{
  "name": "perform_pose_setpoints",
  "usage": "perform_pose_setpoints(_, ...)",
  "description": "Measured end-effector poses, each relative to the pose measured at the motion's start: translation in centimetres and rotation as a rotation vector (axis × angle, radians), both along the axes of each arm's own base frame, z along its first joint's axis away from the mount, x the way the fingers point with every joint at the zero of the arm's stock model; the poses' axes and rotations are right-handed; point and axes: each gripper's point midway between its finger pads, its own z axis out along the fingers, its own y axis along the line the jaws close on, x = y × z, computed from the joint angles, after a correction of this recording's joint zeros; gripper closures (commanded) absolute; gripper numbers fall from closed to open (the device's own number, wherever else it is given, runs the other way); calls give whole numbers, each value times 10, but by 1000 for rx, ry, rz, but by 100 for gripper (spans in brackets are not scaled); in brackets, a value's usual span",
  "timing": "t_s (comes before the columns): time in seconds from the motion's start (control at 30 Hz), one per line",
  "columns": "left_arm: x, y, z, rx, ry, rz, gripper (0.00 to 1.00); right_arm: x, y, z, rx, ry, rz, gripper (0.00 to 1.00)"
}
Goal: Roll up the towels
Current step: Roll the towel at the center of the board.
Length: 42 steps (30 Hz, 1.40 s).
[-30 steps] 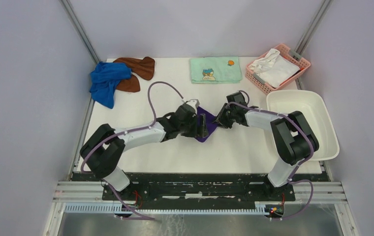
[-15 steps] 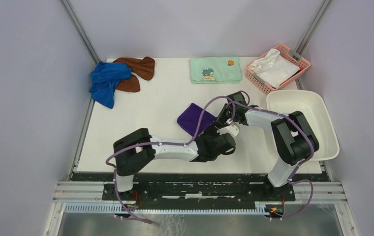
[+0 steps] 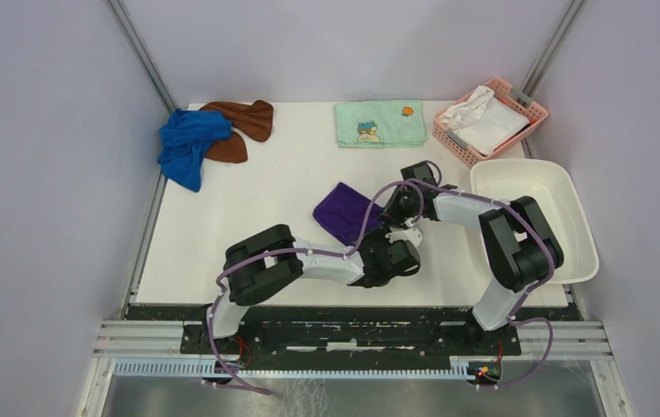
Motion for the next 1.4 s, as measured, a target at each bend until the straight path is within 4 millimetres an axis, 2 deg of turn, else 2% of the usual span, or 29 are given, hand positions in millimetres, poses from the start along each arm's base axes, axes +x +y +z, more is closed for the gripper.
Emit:
perform_pose_setpoints(0.1, 5, 6, -4, 15, 15, 12, 63, 0, 0, 1, 4, -2, 3, 63)
perform_pose_setpoints(0.13, 7, 8, -6, 14, 27, 15, 69, 0, 0, 2, 6, -4, 4, 61)
perform_pose_setpoints(0.17, 8, 8, -6, 9, 37, 14, 79, 0, -1, 3, 7, -9, 6, 54)
perform_pose_setpoints(0.3, 12, 7, -6, -75, 153, -10, 81, -4, -8, 13, 40, -56, 10, 42)
perform_pose_setpoints(0.53, 25, 2, 4, -406, 457, -7, 82, 0, -23, 44, 99, -188, 0, 26)
perform_pose_setpoints(0.7, 30, 4, 6, -634, 677, 5, 82, 0, -23, 53, 139, -256, 13, 24)
perform_pose_setpoints(1.0, 34, 14, 12, -1020, 998, 84, 83, 0, -9, 32, 229, -249, 32, 22)
perform_pose_setpoints(1.2, 31, 14, 10, -1166, 1140, 121, 83, 9, 0, 18, 283, -240, 21, 23)
perform_pose_setpoints(1.4, 29, 15, 8, -1241, 1217, 146, 82, 18, 11, 14, 351, -252, 21, 32)
